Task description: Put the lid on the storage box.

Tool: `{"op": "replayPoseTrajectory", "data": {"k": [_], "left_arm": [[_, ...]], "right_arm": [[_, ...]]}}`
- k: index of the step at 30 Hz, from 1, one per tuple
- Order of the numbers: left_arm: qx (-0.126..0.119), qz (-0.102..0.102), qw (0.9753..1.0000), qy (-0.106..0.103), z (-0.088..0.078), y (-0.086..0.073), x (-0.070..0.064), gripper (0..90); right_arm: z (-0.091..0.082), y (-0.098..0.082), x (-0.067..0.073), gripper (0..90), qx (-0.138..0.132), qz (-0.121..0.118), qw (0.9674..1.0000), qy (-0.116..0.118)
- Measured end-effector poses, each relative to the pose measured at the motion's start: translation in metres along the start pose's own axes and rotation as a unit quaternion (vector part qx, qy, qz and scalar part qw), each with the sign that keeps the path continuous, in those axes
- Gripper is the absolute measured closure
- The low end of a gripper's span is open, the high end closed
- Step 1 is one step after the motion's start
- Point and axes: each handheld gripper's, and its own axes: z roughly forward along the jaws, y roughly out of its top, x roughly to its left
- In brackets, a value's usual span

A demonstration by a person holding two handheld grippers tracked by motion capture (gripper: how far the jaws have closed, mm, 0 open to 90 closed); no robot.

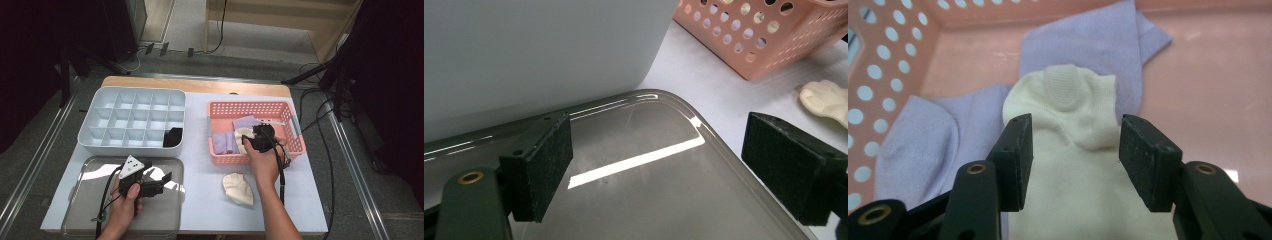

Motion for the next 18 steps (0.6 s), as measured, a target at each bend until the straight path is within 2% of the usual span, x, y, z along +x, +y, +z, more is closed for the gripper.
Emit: {"op": "replayPoseTrajectory", "data": {"k": [8, 13, 17, 18], "left_arm": [[0.001, 0.000, 1.0000, -0.001, 0.000, 0.000, 0.000, 13.8], [0.001, 0.002, 1.0000, 0.000, 0.000, 0.000, 0.000, 13.9], [0.002, 0.003, 1.0000, 0.001, 0.001, 0.000, 0.000, 13.9], [0.003, 0.003, 1.0000, 0.001, 0.001, 0.000, 0.000, 13.9]], "right_arm": [[0.006, 0.007, -0.001, 50.5, 0.057, 0.008, 0.9983, -0.006], [0.009, 0.011, -0.001, 54.9, 0.100, 0.015, 0.9949, 0.000], [0.013, 0.015, 0.000, 62.5, 0.134, 0.020, 0.9907, 0.005], [0.014, 0.015, 0.000, 64.7, 0.136, 0.017, 0.9905, 0.005]]}}
